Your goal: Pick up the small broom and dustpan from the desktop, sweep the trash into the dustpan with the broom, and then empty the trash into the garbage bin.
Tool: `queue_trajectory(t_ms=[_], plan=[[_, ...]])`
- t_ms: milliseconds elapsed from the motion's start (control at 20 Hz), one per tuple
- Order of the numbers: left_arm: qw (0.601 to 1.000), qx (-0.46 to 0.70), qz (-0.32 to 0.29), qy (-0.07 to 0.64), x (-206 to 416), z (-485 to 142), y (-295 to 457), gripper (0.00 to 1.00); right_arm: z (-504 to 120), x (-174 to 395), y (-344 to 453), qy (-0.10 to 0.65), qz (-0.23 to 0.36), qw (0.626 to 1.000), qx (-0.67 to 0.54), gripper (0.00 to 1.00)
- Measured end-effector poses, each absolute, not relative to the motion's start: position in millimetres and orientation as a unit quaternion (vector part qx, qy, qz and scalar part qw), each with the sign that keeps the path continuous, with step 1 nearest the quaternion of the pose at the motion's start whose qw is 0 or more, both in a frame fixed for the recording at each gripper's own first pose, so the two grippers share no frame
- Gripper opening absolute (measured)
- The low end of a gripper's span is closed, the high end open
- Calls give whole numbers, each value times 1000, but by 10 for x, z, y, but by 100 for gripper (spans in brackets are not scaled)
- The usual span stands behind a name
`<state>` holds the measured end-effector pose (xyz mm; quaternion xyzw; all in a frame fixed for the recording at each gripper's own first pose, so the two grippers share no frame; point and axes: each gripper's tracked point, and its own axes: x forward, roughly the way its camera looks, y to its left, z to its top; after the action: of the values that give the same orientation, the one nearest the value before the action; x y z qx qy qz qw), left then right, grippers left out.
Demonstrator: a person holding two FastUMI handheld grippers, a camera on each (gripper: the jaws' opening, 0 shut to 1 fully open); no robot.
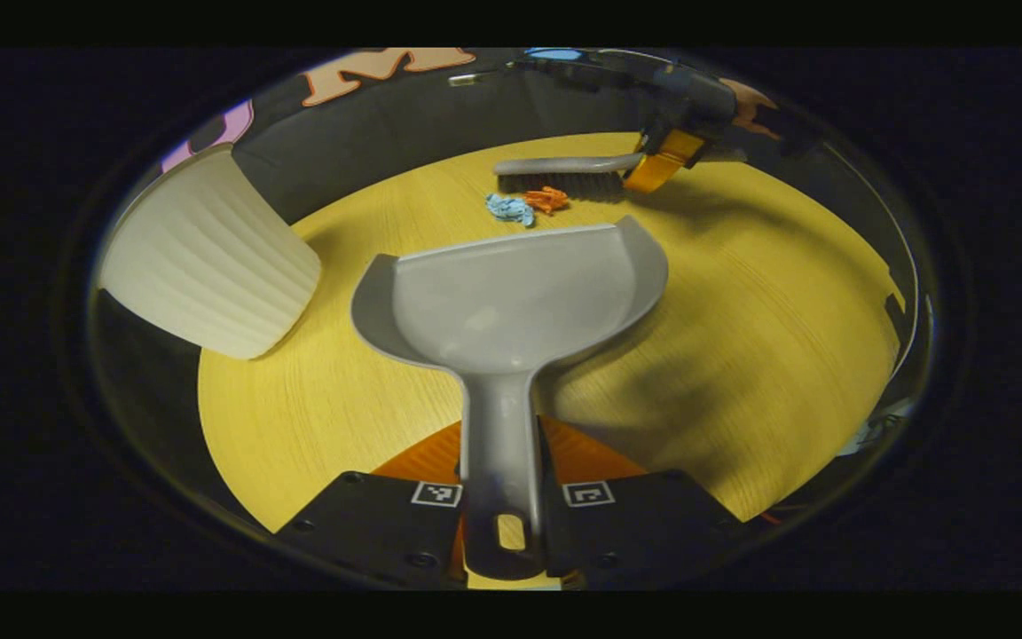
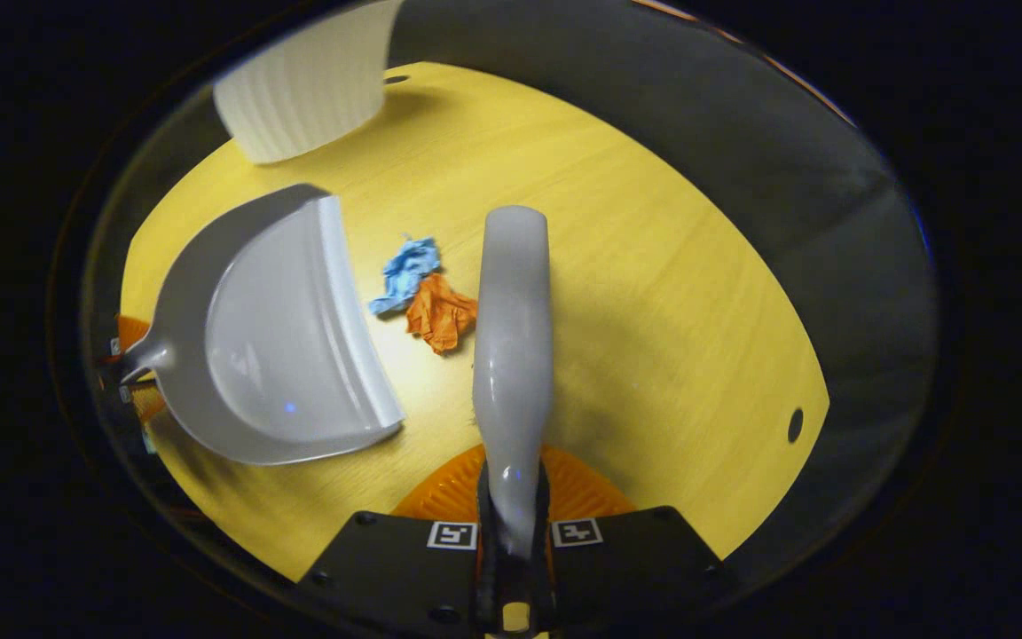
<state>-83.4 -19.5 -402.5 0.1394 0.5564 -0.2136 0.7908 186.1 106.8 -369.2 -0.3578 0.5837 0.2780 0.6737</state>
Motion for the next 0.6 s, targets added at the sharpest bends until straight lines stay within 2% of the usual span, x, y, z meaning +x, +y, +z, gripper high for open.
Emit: queue_trajectory(t_ms=[250, 400, 500, 600], plan=[[793, 138, -218, 552, -821, -4023, -204, 26, -3491, 1566, 1488, 561, 400, 612, -387, 17], [796, 138, -220, 546, -830, -4016, -202, 27, -3406, 1570, 1514, 583, 436, 606, -322, 17], [806, 138, -213, 535, -811, -4022, -199, 26, -3229, 1750, 1558, 568, 426, 651, -267, 18], [825, 132, -193, 514, -750, -3992, -203, 27, -3041, 1994, 1550, 525, 376, 740, -190, 17]])
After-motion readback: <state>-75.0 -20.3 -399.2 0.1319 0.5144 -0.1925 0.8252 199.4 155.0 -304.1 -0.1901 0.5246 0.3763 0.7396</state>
